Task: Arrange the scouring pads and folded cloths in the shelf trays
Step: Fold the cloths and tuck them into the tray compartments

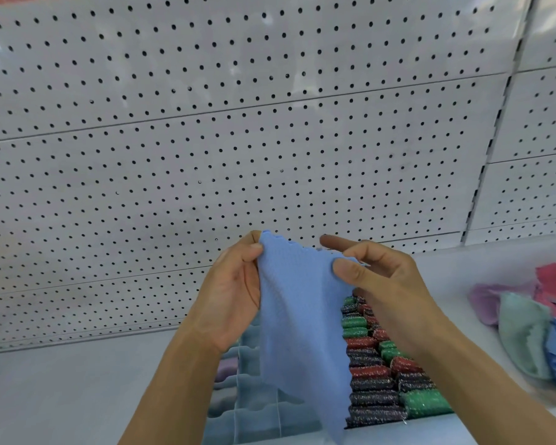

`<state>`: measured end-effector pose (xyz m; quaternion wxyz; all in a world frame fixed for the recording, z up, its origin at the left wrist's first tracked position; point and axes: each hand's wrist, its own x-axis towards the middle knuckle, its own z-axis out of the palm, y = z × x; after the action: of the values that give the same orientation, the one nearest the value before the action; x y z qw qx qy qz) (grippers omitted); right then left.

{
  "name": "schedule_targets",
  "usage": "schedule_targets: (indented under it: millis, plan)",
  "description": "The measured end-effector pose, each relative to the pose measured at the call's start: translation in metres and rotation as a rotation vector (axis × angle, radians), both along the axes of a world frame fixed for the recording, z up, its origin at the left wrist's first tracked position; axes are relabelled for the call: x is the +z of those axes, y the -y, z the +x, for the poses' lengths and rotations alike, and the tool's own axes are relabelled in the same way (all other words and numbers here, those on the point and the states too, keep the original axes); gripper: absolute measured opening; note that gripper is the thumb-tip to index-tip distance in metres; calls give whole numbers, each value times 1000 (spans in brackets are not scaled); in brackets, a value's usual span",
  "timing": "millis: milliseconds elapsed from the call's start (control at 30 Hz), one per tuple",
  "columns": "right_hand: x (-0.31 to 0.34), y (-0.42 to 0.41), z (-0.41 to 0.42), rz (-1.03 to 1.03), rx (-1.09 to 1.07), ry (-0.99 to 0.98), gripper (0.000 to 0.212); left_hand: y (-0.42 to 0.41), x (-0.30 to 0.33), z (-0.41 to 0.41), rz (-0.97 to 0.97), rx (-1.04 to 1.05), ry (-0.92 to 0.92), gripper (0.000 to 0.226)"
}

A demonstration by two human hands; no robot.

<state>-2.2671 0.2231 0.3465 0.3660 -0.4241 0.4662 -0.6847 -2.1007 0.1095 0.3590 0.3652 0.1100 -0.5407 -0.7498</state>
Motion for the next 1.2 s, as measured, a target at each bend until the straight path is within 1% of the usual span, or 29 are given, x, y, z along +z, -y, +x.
schedule_targets:
  millis: [133, 200, 300, 333, 400, 433, 533, 600, 633, 700, 733, 800, 900, 1000, 1133, 1200]
  plan:
    - [-1, 3, -3, -27, 148, 137, 36, 1, 1, 1, -11, -24, -20, 17]
    - [1, 2, -3, -44, 166, 183, 34, 2, 1, 2, -22, -37, -19, 15]
    - [4, 2, -1, -49, 166, 202, 24, 2, 2, 3, -23, -40, -13, 25]
    - [4, 1, -1, -54, 149, 181, 23, 2, 2, 3, -32, -22, -10, 26]
    - [8, -1, 1, -61, 64, 94, 22, 3, 4, 4, -64, 58, 10, 19]
    - [10, -2, 2, -63, -5, 23, 22, 3, 5, 4, -85, 121, 49, 15]
    - [19, -3, 4, -67, -213, -221, 16, 5, 5, 5, -199, 329, 218, 12]
    - [27, -2, 3, -67, -285, -321, 13, 3, 7, 5, -247, 383, 258, 6]
    - [31, 0, 1, -66, -304, -354, 15, 1, 11, 5, -250, 374, 259, 3]
    - [41, 1, -3, -69, -322, -411, 22, -3, 18, 4, -280, 367, 278, 22]
    - [46, 1, -6, -74, -318, -445, 26, -3, 21, 4, -312, 375, 285, 28]
    - [57, -1, -13, -45, -294, -542, 30, -3, 28, 5, -364, 414, 297, 26]
    - [65, -1, -26, 146, -211, -716, 22, -1, 34, 5, -433, 459, 344, 16]
    - [66, 2, -29, 246, -185, -695, 6, 2, 35, 3, -486, 482, 419, 10]
    - [63, 9, -27, 244, -266, -626, 16, 2, 36, -2, -472, 540, 426, 4]
    - [63, 12, -23, 228, -308, -592, 18, -2, 37, -6, -459, 549, 408, 3]
